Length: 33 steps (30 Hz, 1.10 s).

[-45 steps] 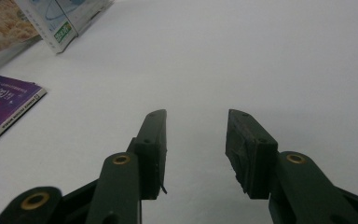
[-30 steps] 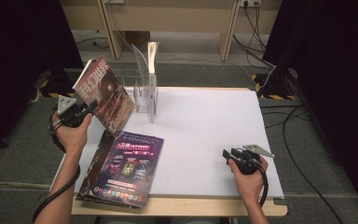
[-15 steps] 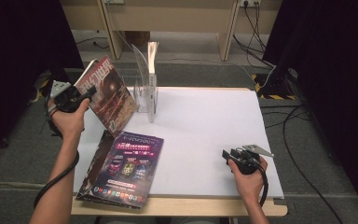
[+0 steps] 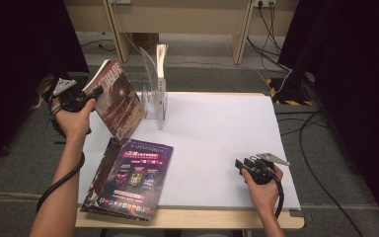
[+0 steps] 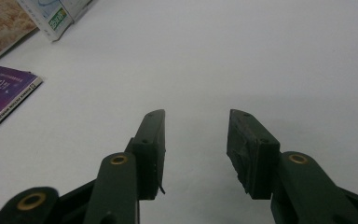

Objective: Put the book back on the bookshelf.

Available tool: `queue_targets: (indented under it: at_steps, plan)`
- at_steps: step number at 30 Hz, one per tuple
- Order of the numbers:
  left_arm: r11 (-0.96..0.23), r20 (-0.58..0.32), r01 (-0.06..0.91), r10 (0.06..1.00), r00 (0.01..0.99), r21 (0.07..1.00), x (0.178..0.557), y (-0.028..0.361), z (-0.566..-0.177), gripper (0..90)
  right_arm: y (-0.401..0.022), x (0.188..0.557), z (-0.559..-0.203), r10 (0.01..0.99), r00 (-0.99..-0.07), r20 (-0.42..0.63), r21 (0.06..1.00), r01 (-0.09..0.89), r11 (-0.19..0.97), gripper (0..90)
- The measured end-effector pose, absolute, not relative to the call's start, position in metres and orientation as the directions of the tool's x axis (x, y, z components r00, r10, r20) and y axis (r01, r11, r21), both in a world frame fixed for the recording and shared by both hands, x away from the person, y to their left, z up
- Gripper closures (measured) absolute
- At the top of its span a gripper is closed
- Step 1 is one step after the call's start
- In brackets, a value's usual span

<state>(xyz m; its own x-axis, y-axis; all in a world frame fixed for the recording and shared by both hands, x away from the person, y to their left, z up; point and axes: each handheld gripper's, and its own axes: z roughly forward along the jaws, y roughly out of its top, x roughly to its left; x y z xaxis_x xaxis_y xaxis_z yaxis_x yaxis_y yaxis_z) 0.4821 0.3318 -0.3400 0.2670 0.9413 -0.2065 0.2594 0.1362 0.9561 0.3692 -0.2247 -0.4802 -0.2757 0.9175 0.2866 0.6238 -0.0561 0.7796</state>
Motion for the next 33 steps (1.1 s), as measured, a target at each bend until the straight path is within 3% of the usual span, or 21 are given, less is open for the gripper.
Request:
queue_targets:
  at_steps: [15, 33]
  plan:
    - [0.060, -0.131, 0.236, 0.945, 0.299, 0.970, 0.483, 0.315, -0.331, 84.0, -0.228, 0.369, -0.480, 0.921, -0.270, 0.282, 0.780, 0.624, -0.056, 57.4]
    - [0.016, -0.059, 0.173, 0.967, 0.250, 0.985, 0.505, 0.299, -0.307, 84.2, -0.231, 0.370, -0.480, 0.922, -0.269, 0.280, 0.788, 0.613, -0.060, 57.5]
